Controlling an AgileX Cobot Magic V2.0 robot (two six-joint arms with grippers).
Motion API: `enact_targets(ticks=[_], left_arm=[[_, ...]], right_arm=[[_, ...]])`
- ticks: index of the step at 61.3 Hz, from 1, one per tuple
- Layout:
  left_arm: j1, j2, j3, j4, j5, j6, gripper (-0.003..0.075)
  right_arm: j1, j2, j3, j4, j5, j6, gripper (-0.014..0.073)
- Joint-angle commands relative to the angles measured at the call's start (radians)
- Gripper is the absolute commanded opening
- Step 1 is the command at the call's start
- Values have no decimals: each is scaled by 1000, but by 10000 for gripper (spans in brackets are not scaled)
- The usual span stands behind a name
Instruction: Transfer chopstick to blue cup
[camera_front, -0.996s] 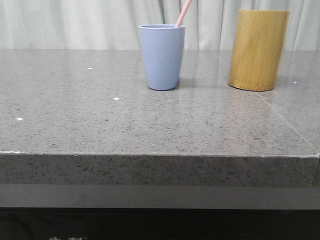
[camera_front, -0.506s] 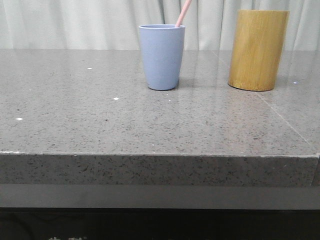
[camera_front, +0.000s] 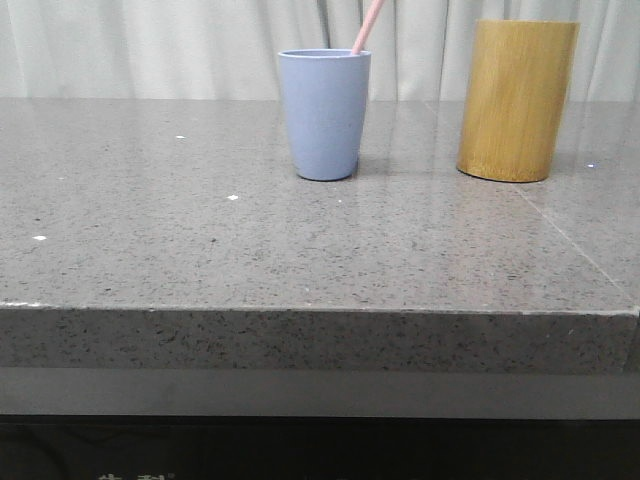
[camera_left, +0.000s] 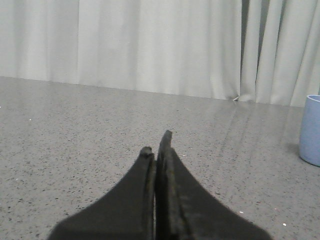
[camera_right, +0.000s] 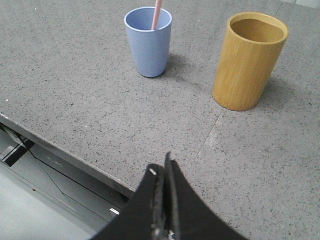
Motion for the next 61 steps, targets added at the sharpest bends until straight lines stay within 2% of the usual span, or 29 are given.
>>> enact_targets(ticks=[1,55,61], left_arm=[[28,-23,11,3,-78,-9,-19],[45,-23,11,1,-78,-9,-19],[45,-23,11,1,-78,-9,-19]], right_arm=[[-3,4,-23,-3,-75,-2,-117],[-3,2,-23,-3,-81,-2,-117],[-71,-45,25,-43,-144,-6,-117]])
